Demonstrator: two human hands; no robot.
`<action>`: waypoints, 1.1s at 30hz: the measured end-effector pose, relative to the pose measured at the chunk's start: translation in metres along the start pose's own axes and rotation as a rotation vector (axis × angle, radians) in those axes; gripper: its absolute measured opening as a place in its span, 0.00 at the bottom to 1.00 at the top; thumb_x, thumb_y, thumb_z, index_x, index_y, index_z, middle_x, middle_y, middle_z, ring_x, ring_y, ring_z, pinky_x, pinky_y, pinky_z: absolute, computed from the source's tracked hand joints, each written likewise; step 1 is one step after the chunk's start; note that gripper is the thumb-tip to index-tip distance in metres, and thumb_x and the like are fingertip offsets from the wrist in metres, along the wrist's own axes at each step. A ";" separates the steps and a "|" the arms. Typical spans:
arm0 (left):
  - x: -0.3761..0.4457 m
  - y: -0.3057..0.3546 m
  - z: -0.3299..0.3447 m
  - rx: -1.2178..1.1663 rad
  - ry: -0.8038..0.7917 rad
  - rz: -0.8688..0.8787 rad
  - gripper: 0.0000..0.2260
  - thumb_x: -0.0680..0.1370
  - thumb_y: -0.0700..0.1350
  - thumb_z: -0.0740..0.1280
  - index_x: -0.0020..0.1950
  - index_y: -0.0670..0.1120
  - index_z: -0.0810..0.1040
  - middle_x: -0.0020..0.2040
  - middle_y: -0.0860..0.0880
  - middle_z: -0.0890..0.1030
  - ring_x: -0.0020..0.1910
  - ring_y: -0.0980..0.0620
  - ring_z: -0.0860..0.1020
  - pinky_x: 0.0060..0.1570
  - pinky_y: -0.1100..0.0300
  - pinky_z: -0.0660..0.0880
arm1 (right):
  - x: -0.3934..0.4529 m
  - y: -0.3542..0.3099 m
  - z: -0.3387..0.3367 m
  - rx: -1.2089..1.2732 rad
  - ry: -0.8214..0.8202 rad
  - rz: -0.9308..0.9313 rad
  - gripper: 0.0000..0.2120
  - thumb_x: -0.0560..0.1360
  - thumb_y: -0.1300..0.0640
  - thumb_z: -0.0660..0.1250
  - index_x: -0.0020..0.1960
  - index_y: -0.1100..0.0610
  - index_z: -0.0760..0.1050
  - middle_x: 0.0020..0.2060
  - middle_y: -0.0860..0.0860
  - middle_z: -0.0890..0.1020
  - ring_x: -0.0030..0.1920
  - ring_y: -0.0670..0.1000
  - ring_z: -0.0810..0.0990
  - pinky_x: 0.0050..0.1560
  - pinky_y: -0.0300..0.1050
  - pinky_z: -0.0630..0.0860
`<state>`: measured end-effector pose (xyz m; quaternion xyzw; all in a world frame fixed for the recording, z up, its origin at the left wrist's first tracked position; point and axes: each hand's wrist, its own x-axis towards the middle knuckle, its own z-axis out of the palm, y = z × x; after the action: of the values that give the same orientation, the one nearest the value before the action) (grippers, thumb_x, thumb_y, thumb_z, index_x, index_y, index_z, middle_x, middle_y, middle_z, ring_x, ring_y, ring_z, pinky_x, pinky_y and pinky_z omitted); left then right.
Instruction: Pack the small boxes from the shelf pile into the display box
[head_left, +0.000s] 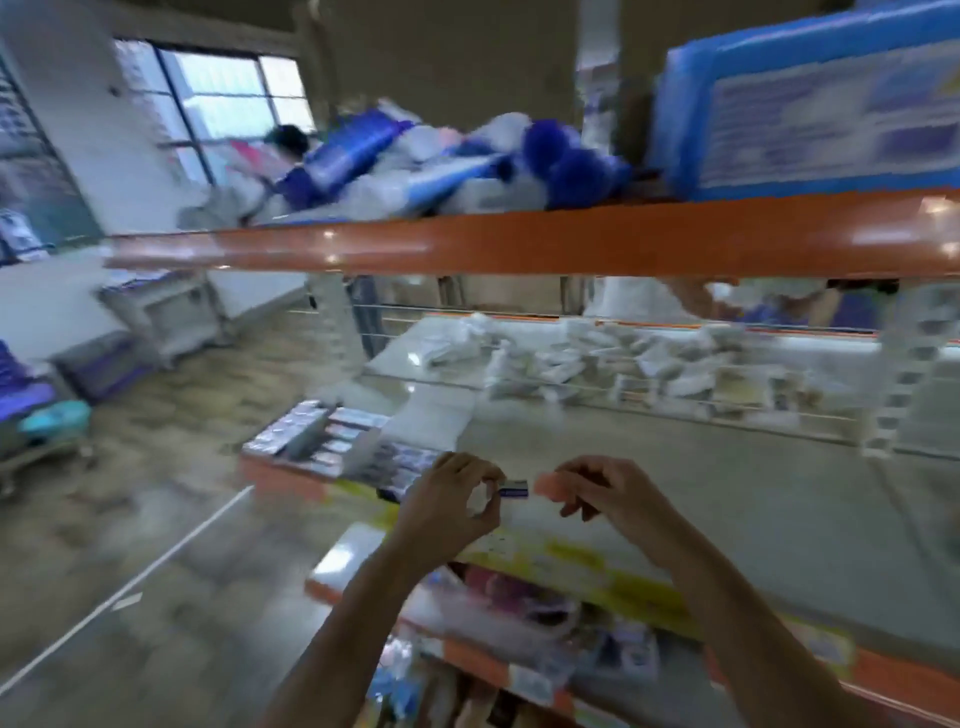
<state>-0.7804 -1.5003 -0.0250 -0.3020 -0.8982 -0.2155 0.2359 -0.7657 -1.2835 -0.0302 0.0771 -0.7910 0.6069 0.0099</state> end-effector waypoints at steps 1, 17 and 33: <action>-0.009 -0.017 -0.010 0.013 0.003 -0.028 0.11 0.69 0.48 0.62 0.43 0.45 0.81 0.39 0.50 0.81 0.42 0.52 0.76 0.42 0.62 0.72 | 0.009 -0.004 0.020 0.012 -0.021 -0.010 0.07 0.75 0.59 0.67 0.40 0.50 0.79 0.31 0.49 0.84 0.31 0.45 0.81 0.31 0.36 0.75; -0.036 -0.256 -0.090 0.117 -0.018 -0.227 0.12 0.70 0.42 0.73 0.52 0.47 0.81 0.51 0.49 0.82 0.50 0.49 0.79 0.44 0.57 0.77 | 0.195 -0.041 0.211 -0.106 -0.142 -0.064 0.06 0.72 0.57 0.69 0.39 0.47 0.79 0.33 0.48 0.83 0.35 0.48 0.82 0.44 0.48 0.79; 0.037 -0.395 -0.064 -0.048 -0.208 0.011 0.10 0.72 0.45 0.69 0.53 0.48 0.81 0.51 0.51 0.81 0.53 0.52 0.76 0.49 0.69 0.65 | 0.274 -0.035 0.273 -0.786 -0.099 0.170 0.10 0.75 0.58 0.62 0.54 0.52 0.78 0.49 0.49 0.81 0.45 0.45 0.76 0.41 0.36 0.69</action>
<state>-1.0422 -1.8045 -0.0505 -0.3334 -0.9106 -0.2033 0.1355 -1.0100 -1.5855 -0.0383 0.0307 -0.9659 0.2524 -0.0498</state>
